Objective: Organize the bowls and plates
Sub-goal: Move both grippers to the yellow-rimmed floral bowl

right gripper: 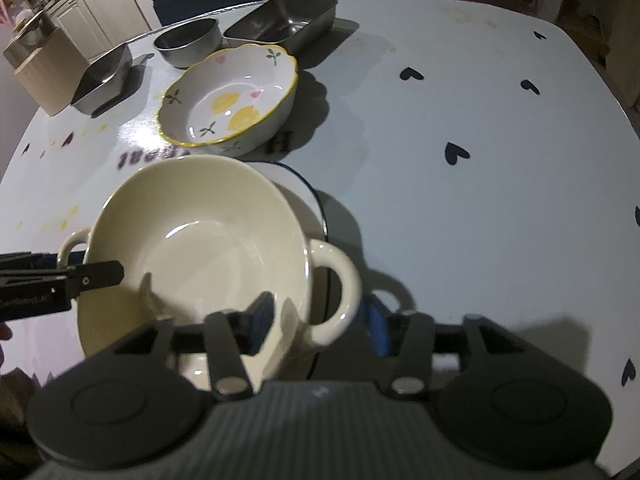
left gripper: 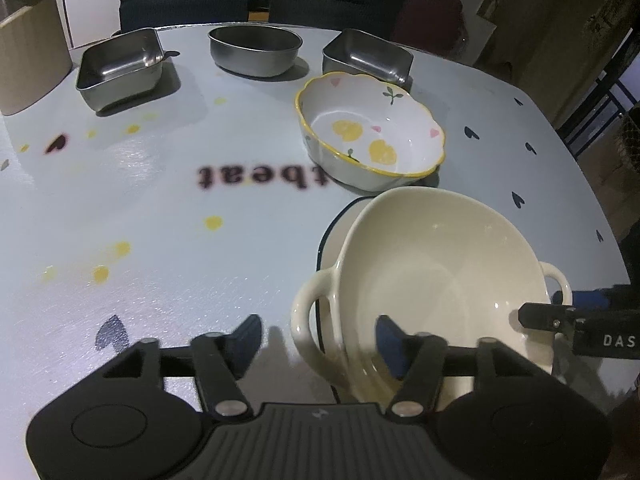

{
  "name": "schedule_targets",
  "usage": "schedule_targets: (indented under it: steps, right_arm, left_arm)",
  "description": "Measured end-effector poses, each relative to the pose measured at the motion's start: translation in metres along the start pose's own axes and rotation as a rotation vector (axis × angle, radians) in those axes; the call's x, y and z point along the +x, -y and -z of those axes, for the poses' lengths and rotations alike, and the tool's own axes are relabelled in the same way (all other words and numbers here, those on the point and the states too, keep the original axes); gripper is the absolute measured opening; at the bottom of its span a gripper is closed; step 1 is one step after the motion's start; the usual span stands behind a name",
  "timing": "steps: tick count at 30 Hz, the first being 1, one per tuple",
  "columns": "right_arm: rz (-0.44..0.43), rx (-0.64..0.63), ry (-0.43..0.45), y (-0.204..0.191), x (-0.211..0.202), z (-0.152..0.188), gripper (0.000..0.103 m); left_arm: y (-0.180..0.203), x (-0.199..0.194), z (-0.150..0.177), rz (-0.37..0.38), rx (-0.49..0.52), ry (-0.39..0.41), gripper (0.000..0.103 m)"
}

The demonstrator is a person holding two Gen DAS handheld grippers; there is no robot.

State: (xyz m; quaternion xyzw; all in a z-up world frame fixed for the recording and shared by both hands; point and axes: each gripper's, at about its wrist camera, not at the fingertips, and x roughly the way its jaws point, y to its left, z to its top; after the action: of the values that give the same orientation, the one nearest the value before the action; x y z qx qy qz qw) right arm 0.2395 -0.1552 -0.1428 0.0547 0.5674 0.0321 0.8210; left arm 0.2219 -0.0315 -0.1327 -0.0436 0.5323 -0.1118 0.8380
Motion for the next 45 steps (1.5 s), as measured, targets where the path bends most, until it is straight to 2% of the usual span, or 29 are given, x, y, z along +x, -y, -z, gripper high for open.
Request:
schedule_targets:
  steps: [1, 2, 5, 8, 15, 19, 24, 29, 35, 38, 40, 42, 44, 45]
  right_arm:
    - [0.006, -0.008, 0.006, -0.001, -0.002, 0.001, 0.072]
    - [0.015, -0.015, 0.012, -0.001, -0.003, 0.002, 0.076]
    - [0.026, -0.013, 0.040, 0.001, -0.009, 0.005, 0.089]
    - [0.018, 0.001, 0.078, 0.006, -0.018, 0.007, 0.102]
    - [-0.043, 0.066, 0.220, 0.016, -0.044, 0.005, 0.102]
    - [-0.071, 0.113, 0.314, 0.019, -0.054, -0.003, 0.103]
    - [-0.058, 0.179, 0.400, 0.022, -0.054, -0.023, 0.103]
    - [-0.054, 0.235, 0.439, 0.023, -0.042, -0.048, 0.103]
    - [-0.047, 0.282, 0.441, 0.020, -0.018, -0.081, 0.103]
    - [-0.039, 0.295, 0.405, 0.013, -0.005, -0.094, 0.098]
    - [-0.066, 0.290, 0.377, 0.009, 0.005, -0.102, 0.086]
    - [-0.067, 0.278, 0.353, 0.004, 0.014, -0.108, 0.082]
    - [-0.087, 0.259, 0.338, 0.001, 0.023, -0.113, 0.072]
    - [-0.094, 0.258, 0.329, 0.000, 0.027, -0.114, 0.063]
  left_arm:
    - [0.000, -0.002, 0.001, -0.003, 0.001, 0.002, 0.080]
    - [0.000, -0.004, 0.001, -0.003, 0.004, 0.006, 0.086]
    - [0.001, -0.012, 0.003, -0.006, 0.007, 0.026, 0.099]
    - [0.001, -0.023, 0.001, -0.007, 0.014, 0.059, 0.103]
    - [0.000, -0.047, -0.012, -0.034, 0.020, 0.155, 0.103]
    - [0.000, -0.059, -0.028, -0.003, -0.008, 0.228, 0.103]
    - [-0.004, -0.056, -0.053, 0.035, -0.063, 0.268, 0.103]
    - [-0.008, -0.043, -0.077, 0.018, -0.084, 0.294, 0.103]
    - [-0.016, -0.016, -0.099, 0.025, -0.110, 0.275, 0.101]
    - [-0.017, -0.001, -0.109, 0.039, -0.119, 0.252, 0.092]
    - [-0.018, 0.010, -0.115, 0.040, -0.124, 0.239, 0.085]
    - [-0.020, 0.019, -0.120, 0.039, -0.132, 0.224, 0.079]
    - [-0.021, 0.030, -0.125, 0.052, -0.130, 0.204, 0.069]
    - [-0.022, 0.035, -0.126, 0.054, -0.131, 0.195, 0.066]
